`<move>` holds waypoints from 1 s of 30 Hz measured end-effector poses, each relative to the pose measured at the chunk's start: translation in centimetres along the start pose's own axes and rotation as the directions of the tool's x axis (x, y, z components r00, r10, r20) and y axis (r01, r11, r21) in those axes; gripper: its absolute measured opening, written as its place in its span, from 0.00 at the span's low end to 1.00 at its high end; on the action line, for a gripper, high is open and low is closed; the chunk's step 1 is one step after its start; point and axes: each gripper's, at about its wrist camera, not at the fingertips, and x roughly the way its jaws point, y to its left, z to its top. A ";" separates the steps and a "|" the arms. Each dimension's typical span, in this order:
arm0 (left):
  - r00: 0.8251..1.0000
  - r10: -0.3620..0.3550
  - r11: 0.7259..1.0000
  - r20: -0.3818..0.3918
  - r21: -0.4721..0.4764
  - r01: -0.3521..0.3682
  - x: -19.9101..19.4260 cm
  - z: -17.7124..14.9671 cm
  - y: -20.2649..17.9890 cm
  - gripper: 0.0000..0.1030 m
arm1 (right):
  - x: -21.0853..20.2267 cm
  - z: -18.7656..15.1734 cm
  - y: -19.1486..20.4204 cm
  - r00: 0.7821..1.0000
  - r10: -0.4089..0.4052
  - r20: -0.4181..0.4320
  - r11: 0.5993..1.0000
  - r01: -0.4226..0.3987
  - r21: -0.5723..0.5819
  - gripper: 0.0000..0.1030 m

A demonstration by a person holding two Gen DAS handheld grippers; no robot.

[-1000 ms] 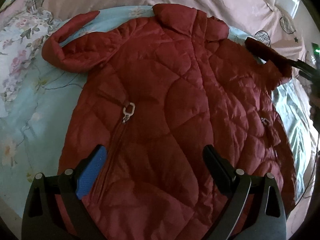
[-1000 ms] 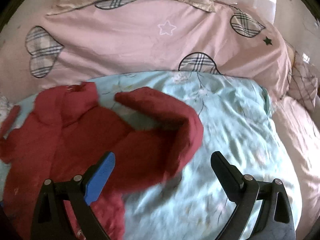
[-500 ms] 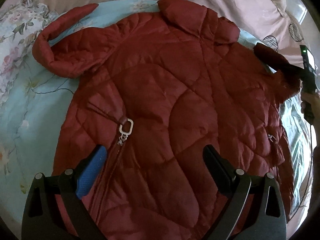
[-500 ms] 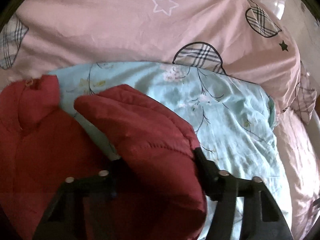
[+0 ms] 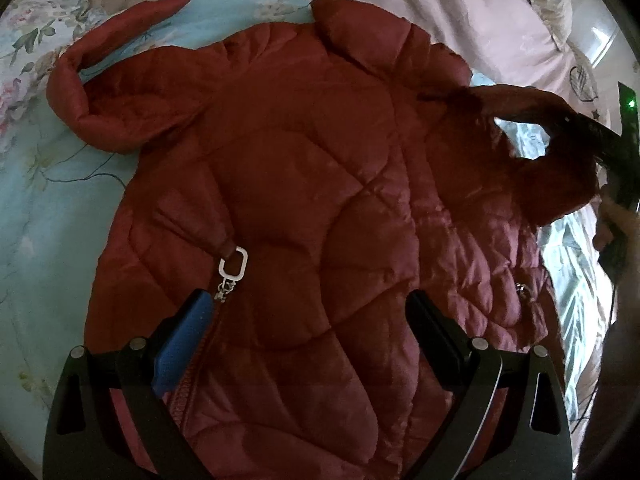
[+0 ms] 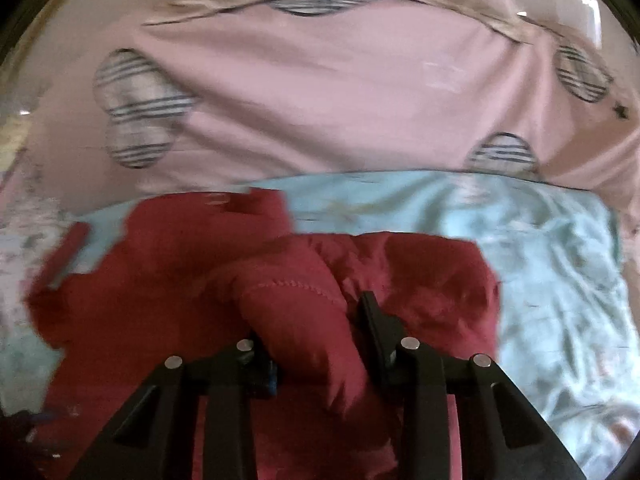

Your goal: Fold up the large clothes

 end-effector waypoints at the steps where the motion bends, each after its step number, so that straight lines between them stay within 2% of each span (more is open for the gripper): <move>1: 1.000 -0.012 1.000 0.003 -0.004 0.012 -0.1 0.1 0.1 0.95 | 0.0 -0.3 1.4 0.999 0.038 0.005 0.999 -0.038 -0.008 0.32; 5: 0.998 -0.069 0.997 0.008 -0.033 0.069 -0.6 0.6 0.7 0.95 | 0.3 -1.6 5.1 0.983 0.185 0.015 0.983 -0.185 0.013 0.31; 7: 0.995 -0.103 0.993 0.008 -0.054 0.103 -0.6 0.9 1.3 0.95 | 0.5 -2.3 6.6 0.975 0.220 0.025 0.975 -0.221 0.010 0.30; 10: 0.986 -0.168 0.981 0.011 -0.096 0.168 -0.7 1.5 2.3 0.95 | 1.9 -4.0 10.0 0.970 0.241 -0.015 0.967 -0.242 -0.085 0.30; 14: 0.971 -0.237 0.958 0.020 -0.161 0.237 -0.3 3.0 3.9 0.95 | 4.3 -6.3 12.6 0.958 0.270 -0.101 0.947 -0.283 -0.151 0.30; 20: 0.939 -0.344 0.912 -0.007 -0.242 0.332 2.3 6.1 5.4 0.95 | 6.3 -9.7 15.4 0.921 0.323 -0.218 0.900 -0.370 -0.231 0.33; 23: 0.924 -0.383 0.887 -0.002 -0.278 0.367 3.4 7.9 5.9 0.95 | 6.7 -10.3 15.9 0.925 0.301 -0.234 0.896 -0.358 -0.264 0.34; 26: 0.928 -0.373 0.890 0.014 -0.276 0.362 4.4 10.0 5.8 0.95 | 6.8 -10.0 15.7 0.922 0.312 -0.228 0.898 -0.365 -0.245 0.35; 28: 0.932 -0.362 0.898 0.019 -0.262 0.354 5.1 11.1 5.6 0.90 | 6.7 -9.9 15.4 0.920 0.317 -0.228 0.900 -0.368 -0.235 0.35; 29: 0.934 -0.358 0.902 0.019 -0.252 0.351 5.5 11.6 5.4 0.76 | 6.5 -10.0 15.2 0.920 0.320 -0.228 0.900 -0.370 -0.230 0.35; 30: 0.937 -0.349 0.908 0.009 -0.243 0.340 5.9 11.9 5.2 0.57 | 6.5 -10.1 15.2 0.920 0.320 -0.228 0.901 -0.369 -0.228 0.38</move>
